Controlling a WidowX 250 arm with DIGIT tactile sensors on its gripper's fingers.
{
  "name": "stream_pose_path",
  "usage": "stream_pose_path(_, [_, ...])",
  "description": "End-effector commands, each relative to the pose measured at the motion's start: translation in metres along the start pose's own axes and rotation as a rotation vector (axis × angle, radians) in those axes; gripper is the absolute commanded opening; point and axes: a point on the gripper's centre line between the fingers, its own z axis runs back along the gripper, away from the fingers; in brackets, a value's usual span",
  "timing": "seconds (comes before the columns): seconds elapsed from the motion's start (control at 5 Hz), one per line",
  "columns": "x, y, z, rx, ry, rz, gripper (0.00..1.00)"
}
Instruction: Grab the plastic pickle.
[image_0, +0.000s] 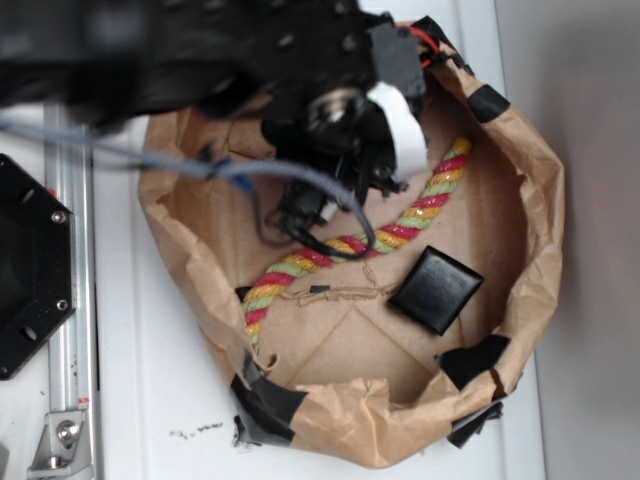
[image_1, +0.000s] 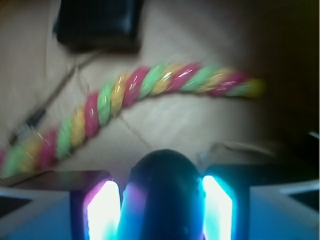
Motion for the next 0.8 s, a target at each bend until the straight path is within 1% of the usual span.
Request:
stream_pose_path(0.0, [0.0178, -0.0096, 0.0726, 0.054, -0.110, 0.497, 0.00])
stream_pose_path(0.2, [0.0146, -0.0060, 0.0816, 0.170, -0.100, 0.615, 0.00])
stream_pose_path(0.4, [0.0106, -0.0036, 0.0811, 0.188, -0.124, 0.677, 0.00])
stream_pose_path(0.6, [0.0086, -0.0027, 0.0758, 0.177, -0.102, 0.673, 0.00])
